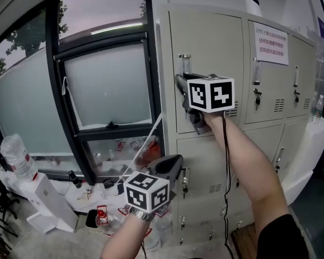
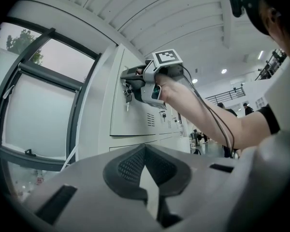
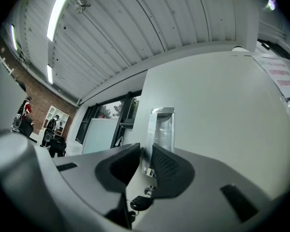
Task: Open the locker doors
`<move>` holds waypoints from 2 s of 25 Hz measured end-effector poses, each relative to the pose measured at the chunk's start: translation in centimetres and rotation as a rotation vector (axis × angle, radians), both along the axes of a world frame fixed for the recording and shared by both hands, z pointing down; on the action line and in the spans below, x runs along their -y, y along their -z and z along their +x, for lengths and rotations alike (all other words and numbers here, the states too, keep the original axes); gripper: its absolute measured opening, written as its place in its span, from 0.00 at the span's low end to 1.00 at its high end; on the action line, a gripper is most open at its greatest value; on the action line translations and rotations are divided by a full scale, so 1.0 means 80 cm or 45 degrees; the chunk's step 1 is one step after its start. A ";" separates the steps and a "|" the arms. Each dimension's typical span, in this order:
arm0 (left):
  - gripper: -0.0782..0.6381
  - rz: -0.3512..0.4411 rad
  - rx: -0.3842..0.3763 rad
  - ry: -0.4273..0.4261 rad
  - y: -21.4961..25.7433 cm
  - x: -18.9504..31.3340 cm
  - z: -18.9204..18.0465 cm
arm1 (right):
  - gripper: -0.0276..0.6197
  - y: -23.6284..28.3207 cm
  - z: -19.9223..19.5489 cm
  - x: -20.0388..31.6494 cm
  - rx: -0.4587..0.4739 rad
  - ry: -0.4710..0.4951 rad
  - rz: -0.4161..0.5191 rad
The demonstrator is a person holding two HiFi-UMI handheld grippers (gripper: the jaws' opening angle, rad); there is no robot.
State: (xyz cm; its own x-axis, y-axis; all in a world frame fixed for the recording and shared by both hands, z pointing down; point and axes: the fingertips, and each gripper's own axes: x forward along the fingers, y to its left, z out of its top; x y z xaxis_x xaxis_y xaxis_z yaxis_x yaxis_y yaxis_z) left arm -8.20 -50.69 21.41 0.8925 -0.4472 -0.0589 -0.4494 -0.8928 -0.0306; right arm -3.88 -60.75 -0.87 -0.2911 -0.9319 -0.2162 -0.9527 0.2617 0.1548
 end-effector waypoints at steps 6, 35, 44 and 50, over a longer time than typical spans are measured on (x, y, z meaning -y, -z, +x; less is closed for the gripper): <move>0.10 0.000 -0.005 -0.021 0.000 -0.017 0.000 | 0.17 -0.001 -0.005 -0.023 -0.001 0.029 -0.007; 0.11 -0.002 0.033 -0.219 -0.010 -0.108 0.029 | 0.17 -0.003 0.022 -0.160 0.016 0.261 -0.021; 0.10 0.001 0.046 -0.289 -0.013 -0.136 0.034 | 0.11 -0.002 0.042 -0.193 -0.003 0.122 0.013; 0.11 -0.009 0.046 -0.329 -0.019 -0.140 0.031 | 0.43 0.003 0.032 -0.202 -0.051 -0.102 0.060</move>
